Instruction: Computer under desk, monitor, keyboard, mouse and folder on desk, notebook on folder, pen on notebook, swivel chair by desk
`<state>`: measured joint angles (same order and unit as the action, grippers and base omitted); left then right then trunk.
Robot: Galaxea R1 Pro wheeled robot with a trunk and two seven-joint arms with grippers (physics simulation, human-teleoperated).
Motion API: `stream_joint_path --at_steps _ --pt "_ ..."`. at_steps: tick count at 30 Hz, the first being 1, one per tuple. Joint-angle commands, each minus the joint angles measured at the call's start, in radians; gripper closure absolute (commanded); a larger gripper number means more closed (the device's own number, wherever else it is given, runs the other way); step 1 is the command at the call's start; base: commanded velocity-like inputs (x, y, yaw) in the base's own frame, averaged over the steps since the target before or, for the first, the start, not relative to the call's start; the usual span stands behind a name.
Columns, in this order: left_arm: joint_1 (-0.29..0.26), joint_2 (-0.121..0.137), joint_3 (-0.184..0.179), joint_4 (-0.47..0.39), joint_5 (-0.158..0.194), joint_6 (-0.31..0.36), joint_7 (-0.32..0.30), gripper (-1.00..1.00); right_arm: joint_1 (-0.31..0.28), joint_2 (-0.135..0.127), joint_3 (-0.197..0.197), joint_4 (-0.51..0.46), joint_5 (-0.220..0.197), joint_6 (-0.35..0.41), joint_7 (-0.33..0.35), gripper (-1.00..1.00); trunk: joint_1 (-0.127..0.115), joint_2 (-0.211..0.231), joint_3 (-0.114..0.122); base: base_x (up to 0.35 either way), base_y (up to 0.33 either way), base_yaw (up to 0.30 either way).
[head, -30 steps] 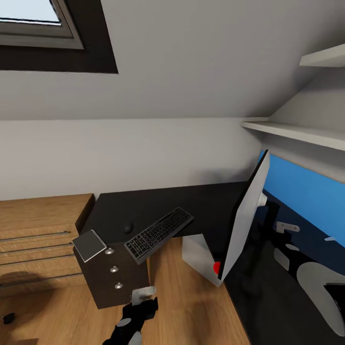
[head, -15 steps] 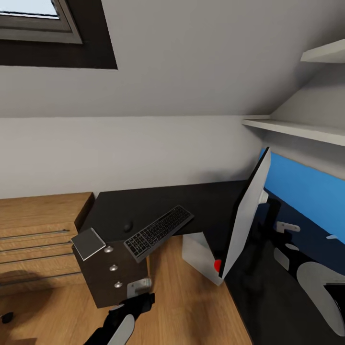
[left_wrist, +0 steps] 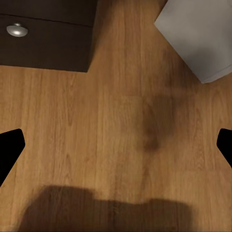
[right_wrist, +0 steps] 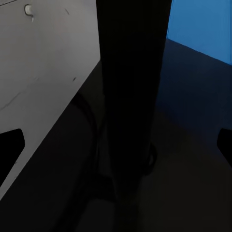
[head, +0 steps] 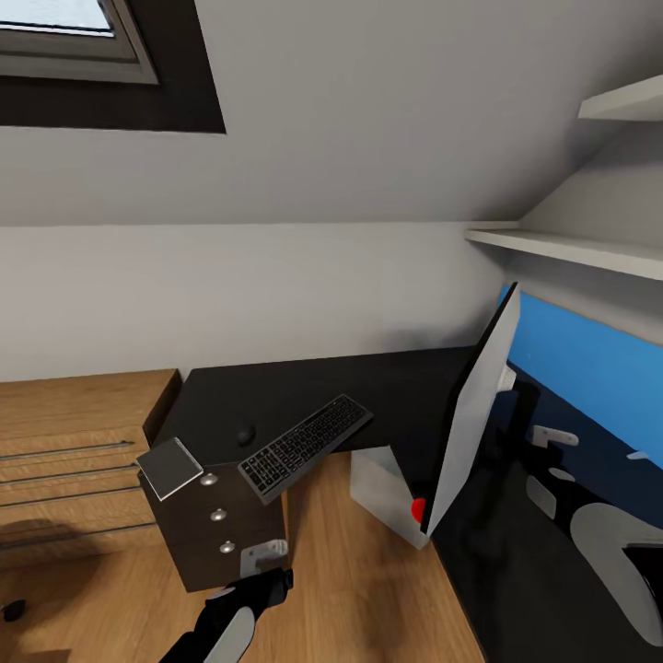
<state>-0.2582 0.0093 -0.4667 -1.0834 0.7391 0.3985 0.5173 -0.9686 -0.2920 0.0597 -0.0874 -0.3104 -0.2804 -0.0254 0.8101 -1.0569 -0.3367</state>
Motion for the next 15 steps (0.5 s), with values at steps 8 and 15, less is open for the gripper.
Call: stream_joint_path --at_steps 8,15 --pt "-0.001 0.001 -0.003 0.013 0.008 0.002 0.009 -1.00 -0.001 0.000 0.009 0.001 -0.005 -0.006 -0.011 -1.00 0.000 -0.001 -0.001 0.000 0.000 0.000" --pt "-0.001 0.001 -0.003 0.015 0.008 0.003 0.009 -1.00 -0.001 0.001 0.013 0.001 -0.003 -0.002 -0.011 -1.00 0.000 -0.001 -0.001 0.000 0.000 0.000"
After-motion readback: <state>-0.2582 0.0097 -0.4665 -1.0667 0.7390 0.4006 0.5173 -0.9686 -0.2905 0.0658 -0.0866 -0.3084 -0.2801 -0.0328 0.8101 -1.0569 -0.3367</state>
